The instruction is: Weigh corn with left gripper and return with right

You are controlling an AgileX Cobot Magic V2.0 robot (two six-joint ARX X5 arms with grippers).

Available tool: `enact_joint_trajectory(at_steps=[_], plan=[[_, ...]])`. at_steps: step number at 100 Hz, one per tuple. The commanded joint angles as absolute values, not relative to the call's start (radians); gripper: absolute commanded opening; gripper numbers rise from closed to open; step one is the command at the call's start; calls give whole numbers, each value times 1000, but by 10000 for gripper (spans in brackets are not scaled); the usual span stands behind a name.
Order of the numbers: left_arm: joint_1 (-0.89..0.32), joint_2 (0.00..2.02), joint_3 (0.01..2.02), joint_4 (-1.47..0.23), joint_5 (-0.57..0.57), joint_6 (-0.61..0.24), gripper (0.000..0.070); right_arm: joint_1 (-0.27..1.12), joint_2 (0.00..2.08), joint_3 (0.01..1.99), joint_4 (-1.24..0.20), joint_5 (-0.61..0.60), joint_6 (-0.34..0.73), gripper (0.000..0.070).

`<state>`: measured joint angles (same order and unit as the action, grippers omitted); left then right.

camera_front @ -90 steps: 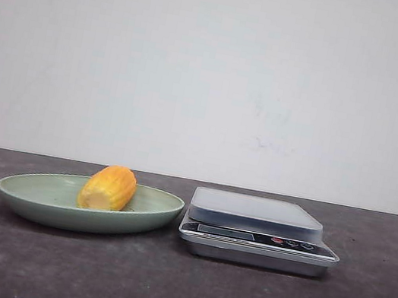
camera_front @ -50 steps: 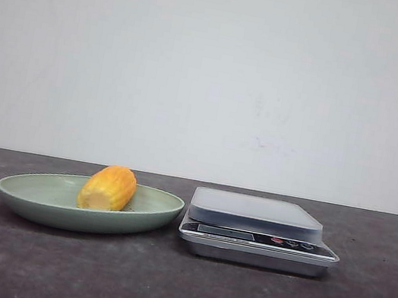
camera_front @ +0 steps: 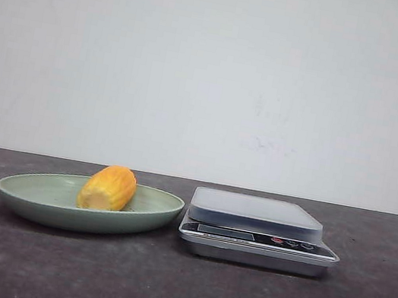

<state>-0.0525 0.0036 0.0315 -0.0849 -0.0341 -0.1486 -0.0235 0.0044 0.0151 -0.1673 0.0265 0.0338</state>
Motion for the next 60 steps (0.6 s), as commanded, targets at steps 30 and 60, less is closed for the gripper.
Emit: enact_joint_trajectory(at_steps=[30,60], plan=[[-52,3,14,-76,-33,-139,16,-24,4,13,-157,27,45,8],[-52,3,14,-76,-33,-139,16,-24,4,13,-137,27,45,8]])
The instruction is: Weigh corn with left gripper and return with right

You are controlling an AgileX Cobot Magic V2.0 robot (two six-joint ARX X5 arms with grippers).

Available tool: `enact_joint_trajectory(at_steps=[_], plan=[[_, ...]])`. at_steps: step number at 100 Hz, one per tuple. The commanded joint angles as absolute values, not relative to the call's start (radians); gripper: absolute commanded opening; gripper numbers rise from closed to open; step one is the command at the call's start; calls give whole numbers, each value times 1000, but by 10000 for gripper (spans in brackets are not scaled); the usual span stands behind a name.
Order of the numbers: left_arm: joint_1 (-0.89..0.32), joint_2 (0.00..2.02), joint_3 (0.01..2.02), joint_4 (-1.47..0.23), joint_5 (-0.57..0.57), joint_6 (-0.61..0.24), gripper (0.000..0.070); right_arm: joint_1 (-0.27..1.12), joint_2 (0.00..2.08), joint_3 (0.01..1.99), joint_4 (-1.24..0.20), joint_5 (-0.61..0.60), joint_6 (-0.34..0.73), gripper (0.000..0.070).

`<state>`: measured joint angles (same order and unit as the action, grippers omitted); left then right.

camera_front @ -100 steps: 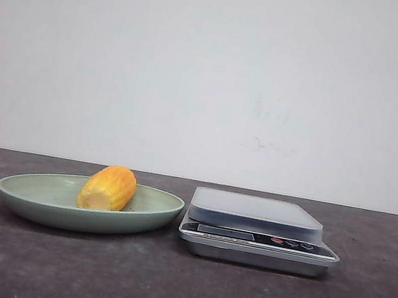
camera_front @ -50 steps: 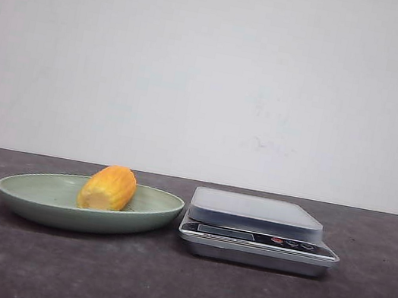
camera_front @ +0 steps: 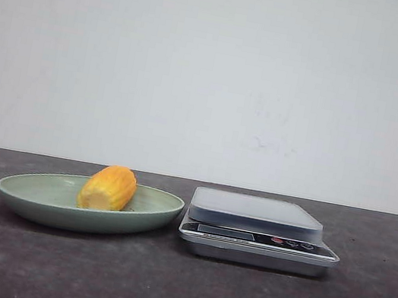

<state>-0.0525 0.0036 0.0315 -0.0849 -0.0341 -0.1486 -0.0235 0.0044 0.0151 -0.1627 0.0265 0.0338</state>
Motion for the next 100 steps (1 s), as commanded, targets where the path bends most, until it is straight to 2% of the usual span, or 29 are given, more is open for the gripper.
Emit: enact_joint_trajectory(at_steps=[1,26,41,59,64,72,86,100], plan=[[-52,3,14,-76,-33,-139,16,-24,4,13,-134,27,45,8],[-52,3,14,-73,-35,-139,13,-23,4,13,-144,25,53,9],[-52,5,14,-54,-186,-152,14,-23,4,13,-176,23,79,8],[-52,5,14,-60,-182,-156,18,-23,4,13,-176,15,110,9],[-52,5,14,-60,-181,-188,33,-23,4,13,-176,-2,129,8],[-52,5,14,-58,-172,-255,25,-23,4,13,-169,-35,160,6],[-52,7,14,-36,-156,-320,10,-22,8,34,-163,-41,253,2],[-54,50,73,-70,-70,-430,15,-22,67,123,-185,-45,336,1]])
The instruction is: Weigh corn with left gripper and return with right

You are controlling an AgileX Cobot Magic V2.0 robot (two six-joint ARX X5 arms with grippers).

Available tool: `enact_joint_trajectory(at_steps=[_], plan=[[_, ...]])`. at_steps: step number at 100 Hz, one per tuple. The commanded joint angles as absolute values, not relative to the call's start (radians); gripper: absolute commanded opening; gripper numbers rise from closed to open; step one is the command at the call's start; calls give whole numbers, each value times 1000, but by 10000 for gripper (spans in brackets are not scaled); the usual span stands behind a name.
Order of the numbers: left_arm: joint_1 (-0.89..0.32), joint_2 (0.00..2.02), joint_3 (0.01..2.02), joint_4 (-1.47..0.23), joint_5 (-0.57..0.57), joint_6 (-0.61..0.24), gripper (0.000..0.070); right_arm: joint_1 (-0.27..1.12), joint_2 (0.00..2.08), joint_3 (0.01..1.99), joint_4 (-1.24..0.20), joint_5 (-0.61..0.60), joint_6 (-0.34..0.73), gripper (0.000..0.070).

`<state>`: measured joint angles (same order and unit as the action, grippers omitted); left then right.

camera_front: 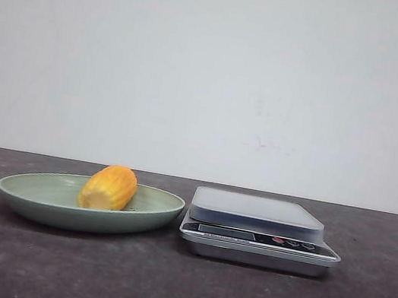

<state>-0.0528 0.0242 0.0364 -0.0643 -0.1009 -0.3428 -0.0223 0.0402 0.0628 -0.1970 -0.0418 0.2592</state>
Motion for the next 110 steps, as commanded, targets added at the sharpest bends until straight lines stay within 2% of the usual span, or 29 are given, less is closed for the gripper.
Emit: enact_joint_trajectory(at_steps=[1,15,26,31,34,35,36,38,42,44,46,53,62,79,110], plan=[[-54,60,85,-73,-67,-435,15,-22,75,132,-187,-47,338,1],[-54,191,275,-116,-56,-433,15,-22,211,296,-235,-58,340,1],[-54,342,458,-117,-12,-396,14,-22,330,440,-263,-95,321,2],[-54,406,529,-125,16,-381,54,-22,381,500,-279,-109,311,26],[-54,445,575,-142,33,-382,136,-21,408,536,-296,-109,303,102],[-54,463,597,-153,39,-382,191,-20,416,546,-302,-109,300,139],[-54,470,604,-158,41,-382,211,-20,424,557,-308,-109,297,182],[-54,500,639,-181,54,-382,315,-19,439,577,-318,-109,291,275],[-54,540,684,-217,72,-382,444,-14,466,611,-334,-109,279,467],[-54,560,707,-238,83,-382,487,-10,477,625,-339,-109,276,533],[-54,579,729,-259,96,-381,499,-7,487,638,-344,-109,274,564],[-55,638,794,-332,139,-371,464,6,516,677,-365,-109,269,561],[-74,708,853,-395,174,-350,464,23,539,710,-376,-131,254,540],[-181,821,903,-385,175,-348,464,51,568,770,-433,-142,242,537],[-473,1153,930,-270,-1,-309,463,70,594,855,-549,-161,216,537]])
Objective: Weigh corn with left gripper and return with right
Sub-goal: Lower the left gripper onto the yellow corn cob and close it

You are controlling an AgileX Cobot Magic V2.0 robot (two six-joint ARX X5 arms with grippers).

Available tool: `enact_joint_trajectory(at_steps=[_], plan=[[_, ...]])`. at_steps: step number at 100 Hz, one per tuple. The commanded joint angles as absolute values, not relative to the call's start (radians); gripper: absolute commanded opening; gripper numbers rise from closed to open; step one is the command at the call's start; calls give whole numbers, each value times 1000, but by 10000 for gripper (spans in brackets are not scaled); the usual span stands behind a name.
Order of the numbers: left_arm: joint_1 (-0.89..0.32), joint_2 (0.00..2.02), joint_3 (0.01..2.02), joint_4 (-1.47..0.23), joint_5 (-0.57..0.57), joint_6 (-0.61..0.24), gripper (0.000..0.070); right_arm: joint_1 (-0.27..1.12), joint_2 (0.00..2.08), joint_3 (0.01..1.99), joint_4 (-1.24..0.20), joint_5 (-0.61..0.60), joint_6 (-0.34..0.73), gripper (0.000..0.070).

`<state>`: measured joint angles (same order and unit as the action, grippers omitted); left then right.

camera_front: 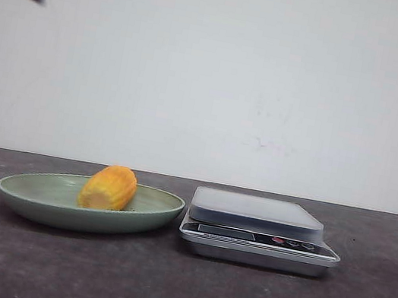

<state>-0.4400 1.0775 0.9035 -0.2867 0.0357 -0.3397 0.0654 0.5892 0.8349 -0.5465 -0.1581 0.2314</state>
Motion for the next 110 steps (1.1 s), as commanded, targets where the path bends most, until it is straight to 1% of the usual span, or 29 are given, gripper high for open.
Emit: enact_joint_trajectory(at_steps=[1,7,16,23,35,65,87,89,93,97,98,100,101,110], plan=[[-479,1166,931,-268,-6,-308,463,71,594,855,-550,-162,216,537],[-508,1241,938,-251,-31,-307,464,74,593,857,-557,-165,216,537],[-538,1335,942,-217,-35,-308,464,79,593,859,-569,-166,216,537],[-553,1405,942,-191,-46,-334,464,80,593,859,-576,-166,214,537],[-571,1486,942,-175,-78,-346,464,85,593,859,-577,-167,212,537],[-583,1597,942,-174,-113,-353,464,86,593,859,-577,-169,209,537],[-583,1642,942,-133,-121,-358,458,89,593,859,-578,-184,209,537],[-583,1646,942,-131,-121,-359,449,89,593,859,-578,-184,209,537],[-583,1654,942,-131,-121,-361,408,89,593,859,-578,-184,209,536],[-583,1657,942,-136,-121,-366,348,89,593,859,-578,-184,209,534],[-583,1658,942,-137,-121,-368,323,89,593,859,-578,-184,209,532],[-583,1660,942,-137,-120,-369,295,89,593,859,-577,-184,209,531],[-583,1660,942,-137,-120,-369,268,89,593,859,-577,-183,209,531],[-584,1660,942,-134,-120,-369,142,89,593,859,-577,-184,209,530]])
